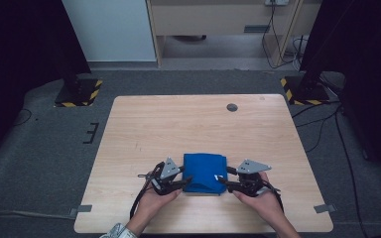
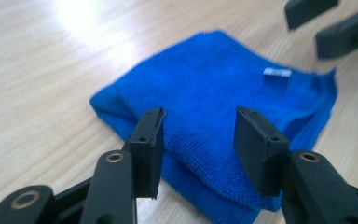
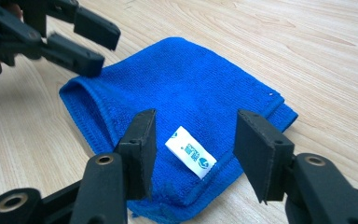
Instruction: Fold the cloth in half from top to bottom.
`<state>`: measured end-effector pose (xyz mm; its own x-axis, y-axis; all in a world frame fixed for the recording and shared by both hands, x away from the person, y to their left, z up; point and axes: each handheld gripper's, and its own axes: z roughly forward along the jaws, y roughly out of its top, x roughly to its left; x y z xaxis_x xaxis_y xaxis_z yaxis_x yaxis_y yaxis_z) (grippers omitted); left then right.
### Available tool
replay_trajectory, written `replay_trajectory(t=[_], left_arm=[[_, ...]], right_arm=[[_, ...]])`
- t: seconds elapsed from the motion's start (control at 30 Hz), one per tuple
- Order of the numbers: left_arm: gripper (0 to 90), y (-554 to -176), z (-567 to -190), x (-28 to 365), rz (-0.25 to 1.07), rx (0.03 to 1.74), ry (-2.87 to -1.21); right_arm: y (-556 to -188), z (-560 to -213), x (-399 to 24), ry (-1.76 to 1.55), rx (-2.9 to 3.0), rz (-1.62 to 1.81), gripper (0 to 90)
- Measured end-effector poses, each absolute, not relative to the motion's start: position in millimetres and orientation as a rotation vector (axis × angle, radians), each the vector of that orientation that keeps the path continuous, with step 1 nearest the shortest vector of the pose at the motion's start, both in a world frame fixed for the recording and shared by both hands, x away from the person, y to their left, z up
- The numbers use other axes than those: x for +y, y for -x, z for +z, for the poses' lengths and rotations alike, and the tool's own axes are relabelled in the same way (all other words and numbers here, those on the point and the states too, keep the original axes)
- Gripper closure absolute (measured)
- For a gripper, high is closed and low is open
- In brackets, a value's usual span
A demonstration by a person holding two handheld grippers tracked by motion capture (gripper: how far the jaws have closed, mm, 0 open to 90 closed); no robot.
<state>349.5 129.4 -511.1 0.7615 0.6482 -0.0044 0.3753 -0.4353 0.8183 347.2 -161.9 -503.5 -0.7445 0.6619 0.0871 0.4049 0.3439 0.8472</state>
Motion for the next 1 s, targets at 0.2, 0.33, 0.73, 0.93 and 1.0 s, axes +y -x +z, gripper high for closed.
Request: replay_trajectory(t=[0.2, 0.33, 0.73, 0.93, 1.0], left_arm=[[48.5, -350.3, -511.2, 131.8, 0.41, 0.759, -2.088], [34.6, -356.1, -506.8, 138.5, 0.439, 0.803, -2.051], [10.8, -365.0, -496.4, 158.5, 0.463, 0.912, -1.97], [9.7, -366.9, -491.2, 169.9, 0.477, 0.934, -1.961], [9.7, -367.8, -490.7, 175.7, 0.483, 0.951, -1.956]], right_arm=[[-349.6, -502.0, -165.1, -0.956, 2.321, 1.351, 40.0], [-354.8, -504.0, -166.0, -0.987, 2.293, 1.302, 25.7], [-362.2, -496.0, -165.6, -1.012, 2.213, 1.271, 8.0], [-365.7, -493.6, -173.2, -1.027, 2.213, 1.261, 7.9], [-367.1, -492.2, -176.5, -1.035, 2.206, 1.256, 7.9]])
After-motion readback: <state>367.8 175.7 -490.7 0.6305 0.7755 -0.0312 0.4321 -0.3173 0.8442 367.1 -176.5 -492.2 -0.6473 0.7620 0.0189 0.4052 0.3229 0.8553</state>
